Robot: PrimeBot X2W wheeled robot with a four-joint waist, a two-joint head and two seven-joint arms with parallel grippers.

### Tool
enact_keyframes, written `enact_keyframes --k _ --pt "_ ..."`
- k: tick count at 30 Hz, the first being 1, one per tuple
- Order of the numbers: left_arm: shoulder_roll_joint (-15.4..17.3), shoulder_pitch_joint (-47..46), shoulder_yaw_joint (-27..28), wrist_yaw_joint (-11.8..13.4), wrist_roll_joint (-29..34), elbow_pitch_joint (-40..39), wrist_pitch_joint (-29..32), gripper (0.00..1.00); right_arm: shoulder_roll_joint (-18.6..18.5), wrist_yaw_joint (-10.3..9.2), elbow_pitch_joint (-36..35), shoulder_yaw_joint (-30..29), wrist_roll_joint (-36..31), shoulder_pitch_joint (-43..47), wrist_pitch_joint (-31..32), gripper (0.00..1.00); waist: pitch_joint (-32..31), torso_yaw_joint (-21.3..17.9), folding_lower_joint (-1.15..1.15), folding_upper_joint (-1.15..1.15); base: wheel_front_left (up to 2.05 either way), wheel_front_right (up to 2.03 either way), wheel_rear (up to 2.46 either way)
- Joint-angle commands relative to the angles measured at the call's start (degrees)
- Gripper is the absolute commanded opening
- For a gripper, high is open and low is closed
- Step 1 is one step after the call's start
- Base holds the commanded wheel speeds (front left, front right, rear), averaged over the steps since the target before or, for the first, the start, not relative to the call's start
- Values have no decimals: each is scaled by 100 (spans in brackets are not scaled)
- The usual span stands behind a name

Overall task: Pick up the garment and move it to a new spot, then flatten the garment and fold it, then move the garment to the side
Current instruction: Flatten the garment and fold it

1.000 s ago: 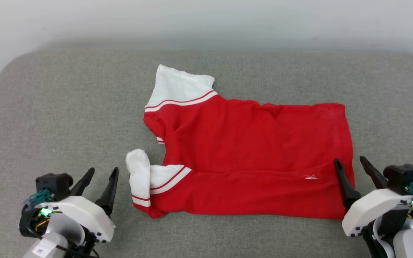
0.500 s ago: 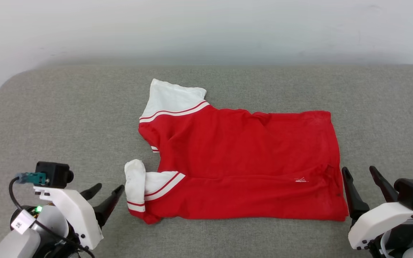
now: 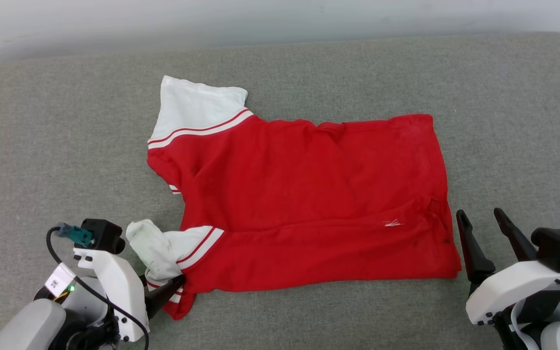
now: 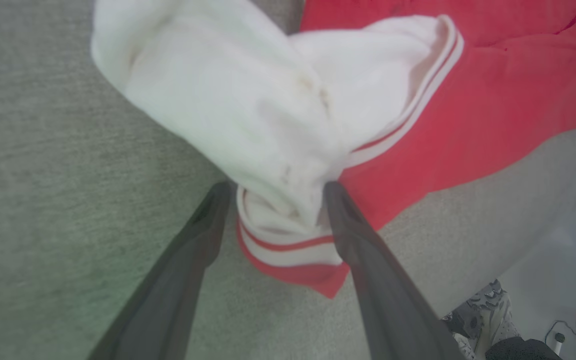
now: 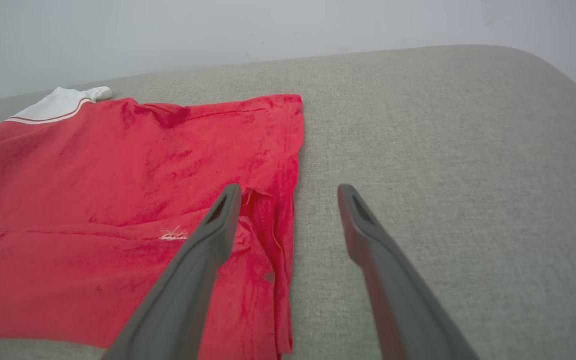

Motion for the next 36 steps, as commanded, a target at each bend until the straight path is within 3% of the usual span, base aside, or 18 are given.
enact_keyframes --k 1,2,3,4,5,13,21,25,34,35,36 --pt "-62 -36 -123 -26 -9 168 135 100 18 -5 42 7 35 -75 -28 100 92 -64 0 0 0 0 0" --pt "-91 -32 -178 -34 -6 229 187 91 19 -5 54 5 57 -91 -26 100 109 -72 0 0 0 0 0" --pt "-130 -19 -223 -62 -41 292 241 43 18 -5 57 -2 67 -105 -24 100 123 -77 0 0 0 0 0" --pt "-167 -16 -261 -87 -82 346 292 25 18 -5 58 -10 72 -116 -17 100 139 -83 0 0 0 0 0" --pt "-203 5 -307 -106 -115 408 357 0 18 -5 72 -29 87 -115 22 100 148 -88 0 0 0 0 0" --pt "-235 -96 -269 -231 -85 443 223 0 17 -5 3 -215 124 -102 571 100 117 -44 0 0 0 0 0" --pt "-90 -179 -75 -178 178 -53 -237 0 -86 -5 -62 -290 211 15 2315 100 47 165 0 0 0 0 0" --pt "-16 -226 -30 -142 287 -340 -360 0 -174 -5 -31 -109 254 -135 2780 100 147 277 0 0 0 0 0" --pt "-47 -313 -20 -155 374 -510 -503 0 -268 -3 780 321 437 -416 3527 99 339 417 0 0 0 0 0" --pt "-56 -308 -29 -165 379 -492 -523 0 -252 -3 857 368 488 -406 3633 38 339 423 0 0 0 0 0" --pt "-71 -299 -28 -172 368 -477 -534 0 -262 0 889 407 532 -401 3691 7 340 426 0 0 0 0 0"
